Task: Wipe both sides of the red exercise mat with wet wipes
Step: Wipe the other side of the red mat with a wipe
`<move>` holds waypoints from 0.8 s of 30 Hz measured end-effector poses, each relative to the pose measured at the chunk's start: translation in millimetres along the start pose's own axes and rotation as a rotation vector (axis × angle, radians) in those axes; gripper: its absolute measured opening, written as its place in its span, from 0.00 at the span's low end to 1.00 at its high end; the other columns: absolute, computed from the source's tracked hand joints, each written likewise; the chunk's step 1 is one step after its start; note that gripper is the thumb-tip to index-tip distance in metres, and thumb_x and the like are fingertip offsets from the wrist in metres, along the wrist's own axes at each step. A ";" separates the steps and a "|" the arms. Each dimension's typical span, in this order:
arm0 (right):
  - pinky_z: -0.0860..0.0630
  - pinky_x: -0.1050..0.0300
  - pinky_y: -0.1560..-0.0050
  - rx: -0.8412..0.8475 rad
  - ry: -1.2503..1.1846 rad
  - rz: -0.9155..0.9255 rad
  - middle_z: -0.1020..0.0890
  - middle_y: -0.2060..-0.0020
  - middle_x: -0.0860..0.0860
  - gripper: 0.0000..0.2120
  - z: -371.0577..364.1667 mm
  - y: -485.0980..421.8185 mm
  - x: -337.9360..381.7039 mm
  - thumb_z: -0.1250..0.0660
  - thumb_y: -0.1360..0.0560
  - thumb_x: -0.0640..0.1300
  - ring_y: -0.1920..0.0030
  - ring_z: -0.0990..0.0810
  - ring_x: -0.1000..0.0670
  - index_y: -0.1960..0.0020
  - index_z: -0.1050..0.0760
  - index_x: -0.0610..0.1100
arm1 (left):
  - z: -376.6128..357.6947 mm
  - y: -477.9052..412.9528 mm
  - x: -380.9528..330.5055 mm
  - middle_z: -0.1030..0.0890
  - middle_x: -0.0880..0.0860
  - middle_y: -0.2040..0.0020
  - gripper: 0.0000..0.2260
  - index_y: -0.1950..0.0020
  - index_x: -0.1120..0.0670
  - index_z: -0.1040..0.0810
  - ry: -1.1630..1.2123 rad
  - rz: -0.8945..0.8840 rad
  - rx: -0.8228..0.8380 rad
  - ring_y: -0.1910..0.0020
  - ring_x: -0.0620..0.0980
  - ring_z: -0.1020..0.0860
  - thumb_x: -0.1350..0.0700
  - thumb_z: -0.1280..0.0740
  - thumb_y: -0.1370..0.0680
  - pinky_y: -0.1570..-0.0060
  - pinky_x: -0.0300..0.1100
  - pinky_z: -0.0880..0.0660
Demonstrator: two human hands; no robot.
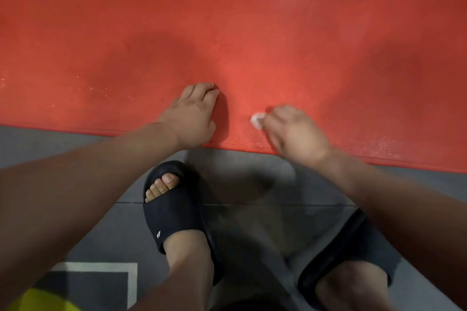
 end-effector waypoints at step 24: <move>0.35 0.47 0.55 -0.188 0.046 -0.518 0.21 0.60 0.50 0.07 -16.9 40.3 55.5 0.36 0.22 0.44 0.56 0.26 0.42 0.45 0.21 0.48 | -11.4 10.2 -23.9 0.36 0.55 0.23 0.35 0.22 0.53 0.35 -0.066 -0.132 0.021 0.26 0.60 0.39 0.45 0.43 0.30 0.33 0.60 0.32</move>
Point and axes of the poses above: each hand's wrist, its own y-axis away from the middle knuckle, its own z-axis out of the back of the hand, x = y × z, the point moved 6 cm from there along -y, towards the middle knuckle
